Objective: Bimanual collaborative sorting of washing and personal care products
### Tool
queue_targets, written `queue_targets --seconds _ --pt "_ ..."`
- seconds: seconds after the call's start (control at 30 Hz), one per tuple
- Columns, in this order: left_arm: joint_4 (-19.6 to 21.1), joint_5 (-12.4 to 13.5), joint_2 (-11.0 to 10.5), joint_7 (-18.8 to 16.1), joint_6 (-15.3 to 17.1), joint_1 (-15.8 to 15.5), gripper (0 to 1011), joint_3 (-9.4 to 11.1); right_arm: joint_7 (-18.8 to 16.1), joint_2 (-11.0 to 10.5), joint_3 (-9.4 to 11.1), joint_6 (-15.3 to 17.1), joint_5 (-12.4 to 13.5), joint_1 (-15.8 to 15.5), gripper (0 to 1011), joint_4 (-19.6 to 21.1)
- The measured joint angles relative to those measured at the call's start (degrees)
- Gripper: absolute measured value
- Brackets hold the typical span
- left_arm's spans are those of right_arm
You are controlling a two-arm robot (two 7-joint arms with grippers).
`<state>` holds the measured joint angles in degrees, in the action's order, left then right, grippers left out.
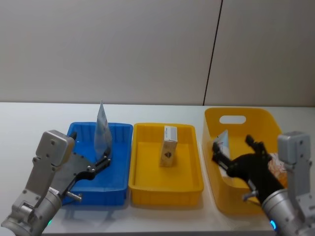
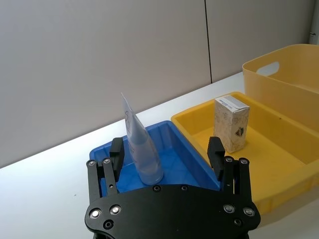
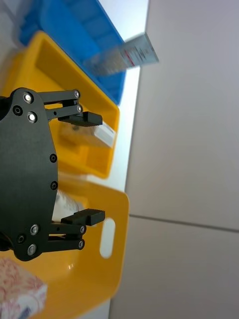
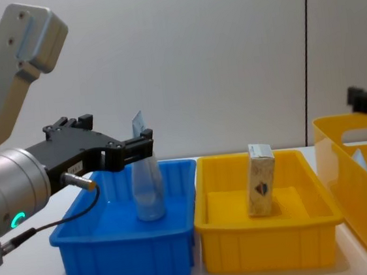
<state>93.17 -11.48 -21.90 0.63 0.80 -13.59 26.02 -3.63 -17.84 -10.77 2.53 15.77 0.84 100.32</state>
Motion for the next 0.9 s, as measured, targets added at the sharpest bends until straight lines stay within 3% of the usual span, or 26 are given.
queue_targets --seconds 0.23,0.9 --pt "0.00 0.00 0.00 0.00 0.00 0.00 1001 0.00 -0.22 -1.33 -1.98 -0.56 0.67 -1.50 1003 0.83" --pt "0.00 -0.01 0.00 0.00 0.00 0.00 1001 0.00 -0.23 -1.49 -2.17 -0.60 0.72 -1.68 1003 0.92"
